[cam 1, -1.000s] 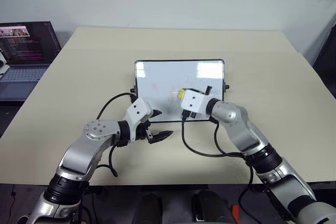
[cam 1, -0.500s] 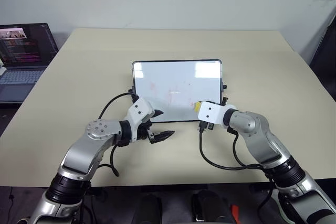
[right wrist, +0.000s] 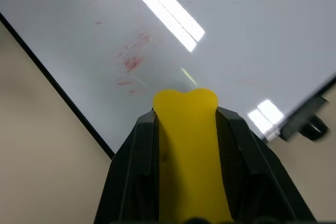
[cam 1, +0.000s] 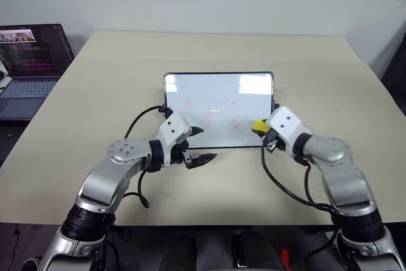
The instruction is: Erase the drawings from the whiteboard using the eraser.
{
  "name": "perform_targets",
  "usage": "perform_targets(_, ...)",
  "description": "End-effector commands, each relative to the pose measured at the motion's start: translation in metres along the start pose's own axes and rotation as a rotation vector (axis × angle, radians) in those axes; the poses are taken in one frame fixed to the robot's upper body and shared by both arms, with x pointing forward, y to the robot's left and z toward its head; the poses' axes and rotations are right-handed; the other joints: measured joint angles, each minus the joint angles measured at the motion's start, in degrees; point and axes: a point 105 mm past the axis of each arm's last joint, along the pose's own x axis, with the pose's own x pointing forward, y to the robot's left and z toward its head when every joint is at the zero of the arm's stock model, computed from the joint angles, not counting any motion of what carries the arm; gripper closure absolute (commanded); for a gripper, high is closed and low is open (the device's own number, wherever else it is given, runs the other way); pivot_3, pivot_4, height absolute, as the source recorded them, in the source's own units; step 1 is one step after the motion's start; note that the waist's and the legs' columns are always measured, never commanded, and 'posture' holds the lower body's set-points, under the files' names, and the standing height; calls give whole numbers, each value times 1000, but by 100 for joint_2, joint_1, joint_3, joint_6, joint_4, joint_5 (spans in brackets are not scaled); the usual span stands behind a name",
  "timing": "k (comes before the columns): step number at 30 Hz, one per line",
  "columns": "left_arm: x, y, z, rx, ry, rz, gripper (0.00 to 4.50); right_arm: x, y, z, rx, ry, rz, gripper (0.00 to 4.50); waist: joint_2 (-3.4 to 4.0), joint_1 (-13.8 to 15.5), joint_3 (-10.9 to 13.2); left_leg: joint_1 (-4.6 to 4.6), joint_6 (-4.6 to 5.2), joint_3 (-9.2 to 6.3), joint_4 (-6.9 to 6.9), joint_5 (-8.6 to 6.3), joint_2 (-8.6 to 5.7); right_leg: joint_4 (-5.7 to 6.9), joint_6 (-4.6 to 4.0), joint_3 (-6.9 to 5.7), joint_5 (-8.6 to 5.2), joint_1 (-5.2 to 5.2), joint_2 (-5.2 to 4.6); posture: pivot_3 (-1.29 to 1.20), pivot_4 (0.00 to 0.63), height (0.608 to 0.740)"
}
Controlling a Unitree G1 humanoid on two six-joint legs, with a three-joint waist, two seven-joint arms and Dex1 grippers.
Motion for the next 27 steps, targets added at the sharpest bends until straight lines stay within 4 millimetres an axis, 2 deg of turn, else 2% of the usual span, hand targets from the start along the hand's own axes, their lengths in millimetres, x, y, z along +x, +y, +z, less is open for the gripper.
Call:
perform_targets(1, 8, -8, 31, 86, -93, -55, 0, -38, -17, -4, 34, 11, -73, 3357, 2, 53, 1, -5, 0, -4, -1, -1, -2, -4, 1, -5, -1, 0, 0, 0, 150, 740)
perform_targets(5, 25, -15, 38, 122, -120, -116, 0, -56, -28, -21, 104, 57, -149, 3357, 2, 90, 1, -6, 1, 1, 0, -5, -5, -8, 6, -2, -4, 0, 1, 0, 150, 740)
perform_targets(8, 44, -23, 50, 151, -159, -175, 0, -64, -40, -45, 166, 112, -255, 3357, 2, 108, 1, -4, 2, 2, 2, -5, -6, -6, 7, -4, -4, 1, 5, 0, 150, 740)
perform_targets(14, 72, -37, 64, 231, -195, -268, 0, -68, -55, -77, 327, 144, -439, 3357, 2, 89, 1, -3, 2, 7, 1, -5, -10, -4, 7, 4, -4, 1, 12, 0, 150, 740)
perform_targets(20, 92, -49, 76, 290, -227, -326, 0, -64, -65, -89, 496, 106, -534, 3357, 5, 96, 1, -2, 2, 6, 3, -4, -11, 0, 7, 4, -4, 1, 14, 0, 150, 740)
perform_targets(27, 102, -57, 78, 310, -244, -355, 0, -60, -69, -95, 556, 90, -562, 3357, 11, 95, 0, -3, 2, 6, 2, -4, -11, 0, 6, 4, -4, 1, 15, 0, 150, 740)
